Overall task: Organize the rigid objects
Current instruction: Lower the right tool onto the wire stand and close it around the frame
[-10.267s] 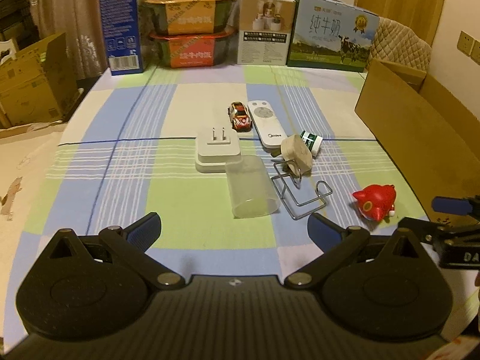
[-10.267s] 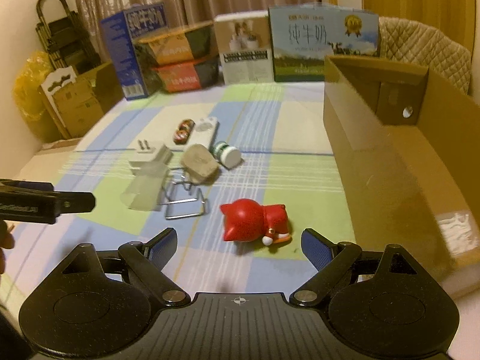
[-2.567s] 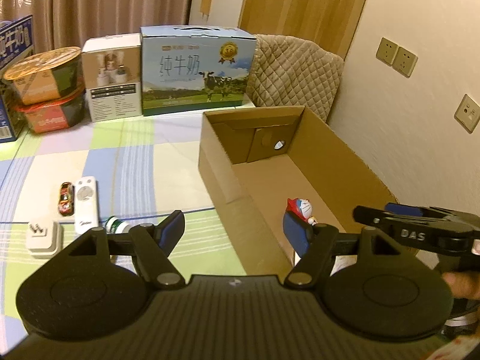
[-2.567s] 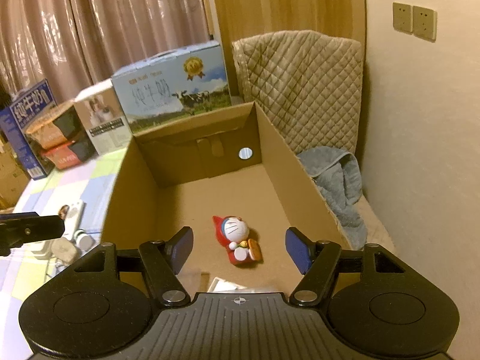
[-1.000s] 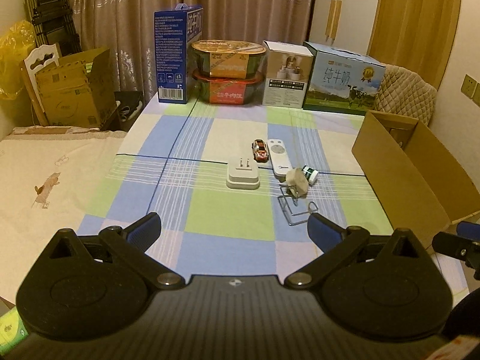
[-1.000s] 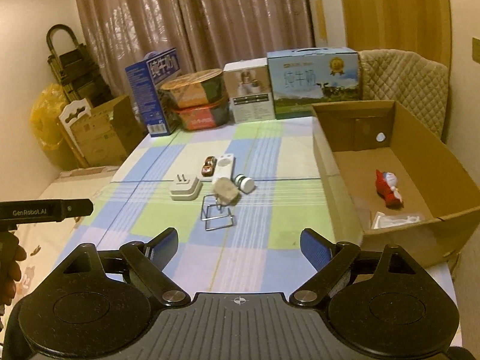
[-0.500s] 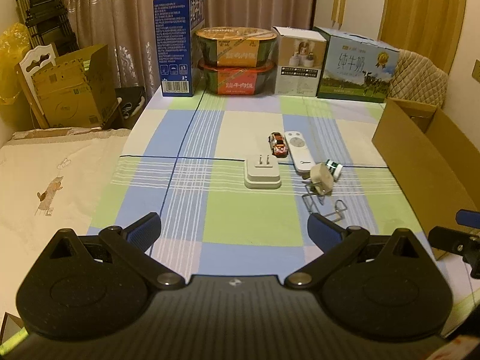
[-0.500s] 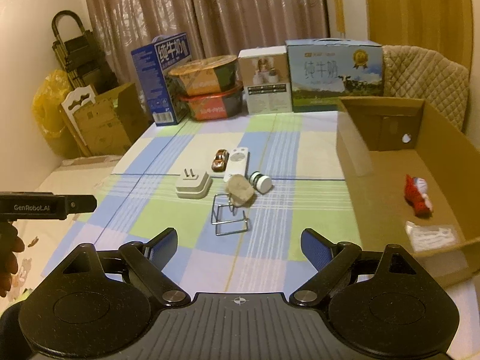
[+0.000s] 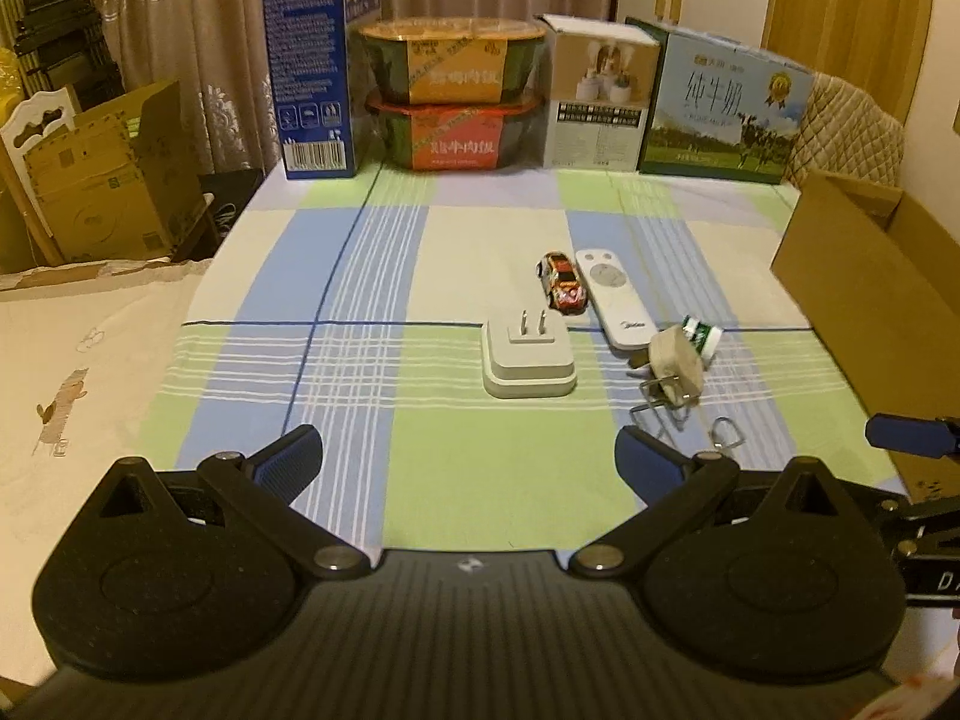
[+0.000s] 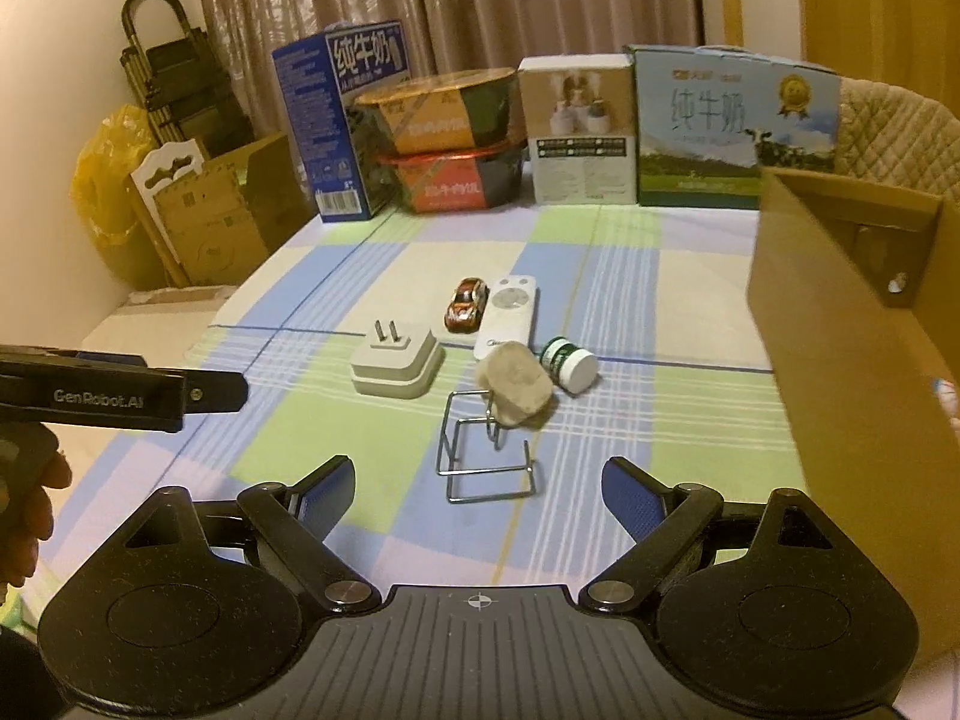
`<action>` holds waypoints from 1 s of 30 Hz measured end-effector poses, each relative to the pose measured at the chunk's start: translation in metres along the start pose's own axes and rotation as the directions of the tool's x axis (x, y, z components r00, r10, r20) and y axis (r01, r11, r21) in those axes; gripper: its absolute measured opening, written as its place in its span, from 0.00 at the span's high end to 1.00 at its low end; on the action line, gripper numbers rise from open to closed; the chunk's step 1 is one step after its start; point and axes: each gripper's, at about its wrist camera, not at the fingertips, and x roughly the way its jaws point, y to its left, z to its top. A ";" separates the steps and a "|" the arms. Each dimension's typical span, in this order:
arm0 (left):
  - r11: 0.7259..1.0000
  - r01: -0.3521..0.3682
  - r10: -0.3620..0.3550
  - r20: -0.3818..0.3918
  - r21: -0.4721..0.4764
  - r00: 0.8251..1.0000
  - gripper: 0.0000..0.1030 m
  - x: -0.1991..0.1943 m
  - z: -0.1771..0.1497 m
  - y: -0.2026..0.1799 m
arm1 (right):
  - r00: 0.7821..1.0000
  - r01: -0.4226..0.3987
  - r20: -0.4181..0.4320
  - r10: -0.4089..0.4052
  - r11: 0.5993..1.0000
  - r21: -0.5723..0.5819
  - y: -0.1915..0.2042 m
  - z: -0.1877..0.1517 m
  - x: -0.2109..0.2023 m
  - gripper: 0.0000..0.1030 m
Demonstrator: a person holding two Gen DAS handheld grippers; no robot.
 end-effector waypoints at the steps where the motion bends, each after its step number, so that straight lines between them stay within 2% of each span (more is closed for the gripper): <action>1: 1.000 -0.004 0.004 -0.005 0.001 1.000 0.01 0.007 0.000 0.001 | 1.000 0.000 -0.002 0.000 1.000 -0.006 0.000 -0.001 0.008 0.16; 6: 1.000 -0.012 0.012 -0.001 -0.014 1.000 0.01 0.036 0.000 0.004 | 1.000 -0.005 -0.008 0.005 1.000 -0.023 0.000 -0.006 0.037 0.16; 12: 0.998 0.017 -0.018 -0.021 -0.054 1.000 0.01 0.058 -0.002 0.008 | 1.000 0.009 -0.017 -0.009 0.999 -0.037 -0.004 -0.010 0.068 0.16; 26: 0.999 0.035 -0.037 -0.039 -0.041 0.999 0.01 0.078 0.005 0.008 | 0.998 0.064 -0.007 -0.065 0.998 -0.024 -0.003 -0.014 0.109 0.17; 27: 0.998 0.039 -0.040 -0.039 -0.039 0.998 0.01 0.079 0.006 0.008 | 0.998 0.066 -0.007 -0.066 0.997 -0.029 -0.002 -0.015 0.110 0.17; 30: 0.999 0.042 -0.044 -0.043 -0.034 0.998 0.01 0.082 0.007 0.008 | 0.998 0.066 -0.004 -0.067 0.997 -0.039 -0.001 -0.016 0.112 0.30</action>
